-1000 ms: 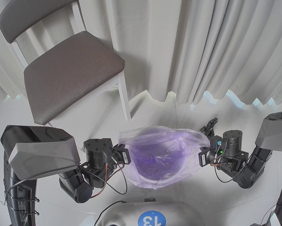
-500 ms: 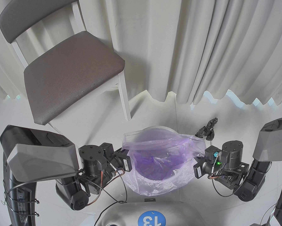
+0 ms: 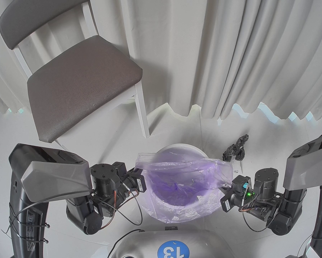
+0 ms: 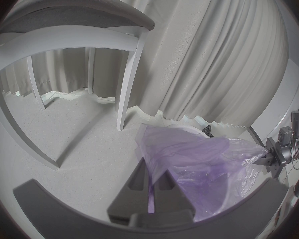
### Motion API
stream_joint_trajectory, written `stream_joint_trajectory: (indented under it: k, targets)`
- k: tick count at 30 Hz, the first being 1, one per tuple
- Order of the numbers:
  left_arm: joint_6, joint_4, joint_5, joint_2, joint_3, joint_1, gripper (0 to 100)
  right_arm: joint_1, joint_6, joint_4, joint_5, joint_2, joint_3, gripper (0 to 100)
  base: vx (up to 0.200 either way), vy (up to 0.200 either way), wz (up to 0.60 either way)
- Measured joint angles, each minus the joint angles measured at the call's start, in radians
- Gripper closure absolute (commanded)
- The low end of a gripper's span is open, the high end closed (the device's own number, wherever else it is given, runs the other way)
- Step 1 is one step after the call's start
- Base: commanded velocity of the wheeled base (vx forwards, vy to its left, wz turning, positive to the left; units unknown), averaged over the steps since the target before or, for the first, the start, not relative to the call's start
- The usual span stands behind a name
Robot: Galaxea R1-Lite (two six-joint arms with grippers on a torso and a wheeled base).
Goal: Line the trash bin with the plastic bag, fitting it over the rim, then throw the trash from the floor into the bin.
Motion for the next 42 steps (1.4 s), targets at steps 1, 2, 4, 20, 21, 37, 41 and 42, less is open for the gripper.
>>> stream_joint_trajectory:
  k: [1, 2, 4, 20, 21, 37, 41, 42]
  targets:
    - [-0.001, 0.0, 0.001, 0.003, -0.005, 0.003, 100, -0.007, 0.0, 0.0, 0.0, 0.005, -0.004, 100, 0.0, 0.0, 0.0]
    - [-0.005, 0.0, 0.001, 0.006, -0.01, 0.004, 100, -0.015, 0.002, 0.0, 0.0, 0.01, -0.011, 100, 0.0, 0.0, 0.0]
    - [-0.017, 0.0, 0.004, 0.01, -0.019, 0.004, 100, -0.037, 0.006, 0.0, 0.0, 0.02, -0.032, 100, 0.0, 0.0, 0.0]
    - [-0.092, 0.0, 0.097, 0.029, -0.092, -0.04, 100, -0.197, 0.012, 0.0, 0.003, 0.072, -0.171, 100, 0.0, 0.0, 0.0]
    - [-0.091, 0.0, 0.096, 0.029, -0.091, -0.039, 100, -0.196, 0.011, 0.0, 0.003, 0.074, -0.171, 100, 0.0, 0.0, 0.0]
    - [0.018, 0.0, 0.054, 0.015, -0.051, 0.027, 100, -0.029, 0.015, 0.0, -0.016, 0.081, -0.084, 100, 0.0, 0.0, 0.0]
    - [0.031, 0.0, 0.108, 0.011, -0.065, 0.016, 100, -0.017, 0.014, 0.0, -0.016, 0.08, -0.078, 100, 0.0, 0.0, 0.0]
    - [0.031, 0.0, 0.124, 0.011, -0.069, 0.011, 100, -0.015, 0.014, 0.0, -0.015, 0.079, -0.076, 100, 0.0, 0.0, 0.0]
